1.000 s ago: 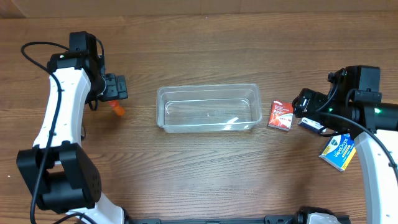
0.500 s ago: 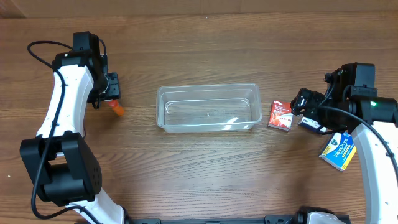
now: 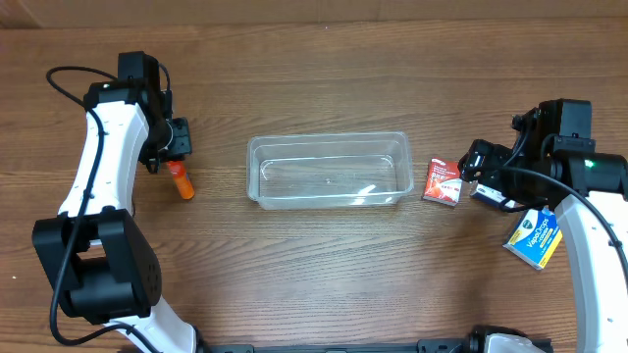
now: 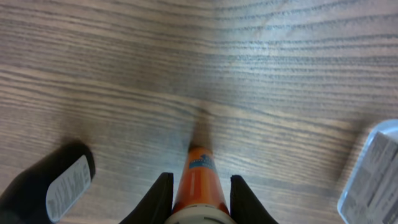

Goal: Pack container
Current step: 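Lift orange tube with left gripper and lower it into container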

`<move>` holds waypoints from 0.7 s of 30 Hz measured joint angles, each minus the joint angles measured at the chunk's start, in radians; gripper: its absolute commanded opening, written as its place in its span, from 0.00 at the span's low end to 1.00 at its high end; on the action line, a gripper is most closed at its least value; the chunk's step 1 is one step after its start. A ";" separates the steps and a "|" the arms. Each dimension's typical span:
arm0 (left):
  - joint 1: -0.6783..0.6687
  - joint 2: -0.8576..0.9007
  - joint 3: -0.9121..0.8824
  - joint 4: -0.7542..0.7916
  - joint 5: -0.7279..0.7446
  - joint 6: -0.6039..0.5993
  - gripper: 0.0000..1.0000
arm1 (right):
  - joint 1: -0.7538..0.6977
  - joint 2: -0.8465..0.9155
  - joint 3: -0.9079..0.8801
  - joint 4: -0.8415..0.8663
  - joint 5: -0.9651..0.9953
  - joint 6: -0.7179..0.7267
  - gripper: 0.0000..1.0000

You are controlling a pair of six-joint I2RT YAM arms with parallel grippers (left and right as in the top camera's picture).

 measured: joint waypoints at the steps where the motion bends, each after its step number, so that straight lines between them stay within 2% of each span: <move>1: -0.002 0.000 0.009 -0.013 0.000 0.000 0.04 | 0.000 0.000 0.000 -0.001 0.000 0.000 1.00; 9: -0.051 0.005 0.304 -0.209 0.051 -0.024 0.04 | 0.000 0.000 0.000 -0.004 0.000 0.000 1.00; 14: -0.164 0.005 0.529 -0.281 0.085 -0.043 0.04 | 0.000 0.000 0.000 -0.006 0.000 0.000 1.00; 21: -0.381 0.002 0.573 -0.275 0.041 -0.048 0.04 | 0.000 0.000 0.000 -0.007 0.000 0.000 1.00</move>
